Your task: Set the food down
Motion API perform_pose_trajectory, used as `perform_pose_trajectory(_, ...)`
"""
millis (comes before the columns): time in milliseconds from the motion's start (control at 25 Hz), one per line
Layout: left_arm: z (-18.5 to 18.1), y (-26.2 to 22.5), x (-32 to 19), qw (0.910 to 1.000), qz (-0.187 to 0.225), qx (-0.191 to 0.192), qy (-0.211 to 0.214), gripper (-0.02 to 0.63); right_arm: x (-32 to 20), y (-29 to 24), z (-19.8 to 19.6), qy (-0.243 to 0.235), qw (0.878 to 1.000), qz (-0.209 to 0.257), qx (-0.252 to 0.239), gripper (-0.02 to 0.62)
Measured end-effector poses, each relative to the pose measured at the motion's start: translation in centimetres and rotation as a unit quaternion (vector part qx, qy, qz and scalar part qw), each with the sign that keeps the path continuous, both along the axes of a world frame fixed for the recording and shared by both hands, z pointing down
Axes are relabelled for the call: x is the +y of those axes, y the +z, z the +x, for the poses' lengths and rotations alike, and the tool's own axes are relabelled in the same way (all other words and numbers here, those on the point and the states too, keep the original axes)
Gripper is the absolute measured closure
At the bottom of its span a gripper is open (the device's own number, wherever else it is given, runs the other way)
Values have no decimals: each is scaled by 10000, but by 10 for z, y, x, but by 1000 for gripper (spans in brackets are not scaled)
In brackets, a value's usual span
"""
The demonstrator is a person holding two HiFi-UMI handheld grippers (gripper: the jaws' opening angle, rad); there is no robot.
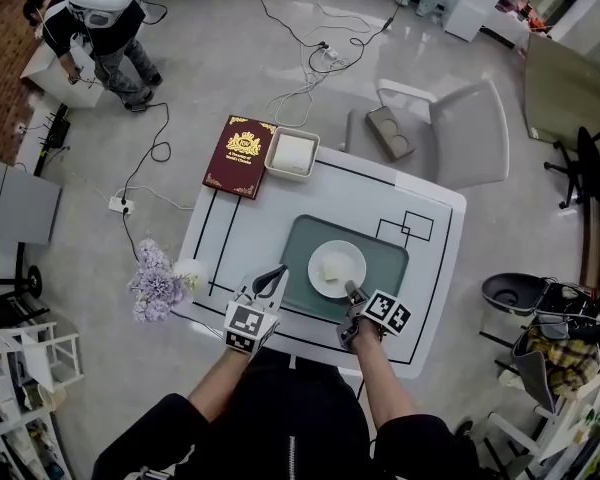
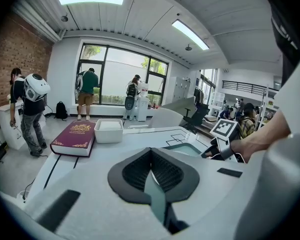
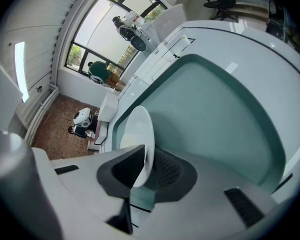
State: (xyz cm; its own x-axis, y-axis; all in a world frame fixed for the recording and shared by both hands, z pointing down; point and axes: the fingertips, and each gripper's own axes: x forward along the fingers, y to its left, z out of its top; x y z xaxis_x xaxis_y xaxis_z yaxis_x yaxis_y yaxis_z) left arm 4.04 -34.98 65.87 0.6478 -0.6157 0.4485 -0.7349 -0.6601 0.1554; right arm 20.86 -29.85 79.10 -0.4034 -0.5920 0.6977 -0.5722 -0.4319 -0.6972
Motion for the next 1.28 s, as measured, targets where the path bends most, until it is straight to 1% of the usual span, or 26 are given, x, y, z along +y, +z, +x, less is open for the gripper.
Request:
perform_pose_trajectory(360,-1,-13,-2,9999,126,61,14,600,11,4,14,-219,9971,-283,671,485)
perform_pose_trajectory(520,-1,-19,-2,9998,169,109,5,600,15,4,23,-388,9917,-369,1170,474)
perform_pose_trajectory(600,-1,-17,2,9998,155,128,42,600,17,3,25,-436,9907,-360,1241,473)
perform_pose_trajectory(840,1,-19,9,9996,180,173,117,600,19,-10,25,-411,9908,-201,1277,474)
perform_pose_trajectory(920,3,-26,8,9995,227,179,118,600,16,-22,23,-501,9892,27,1377,474)
perform_pose_trajectory(960,4,-29,8,9994,264,193,130,600,14,-32,20,-601,9871,243,1464,474)
perform_pose_trajectory(1000,6,-31,9,9992,295,210,172,600,11,-43,16,-744,9830,520,1596,474)
perform_pose_trajectory(1040,9,-32,12,9990,310,218,240,600,8,-56,12,-917,9763,823,1782,476)
perform_pose_trajectory(1160,17,-35,22,9981,345,228,465,600,7,-97,2,-1385,9454,1618,2466,497)
perform_pose_trajectory(1200,19,-38,25,9977,365,239,522,600,9,-110,-2,-1492,9354,1818,2642,511)
perform_pose_trajectory(1280,25,-41,34,9968,362,239,670,600,14,-133,-9,-1626,9192,2146,2873,540)
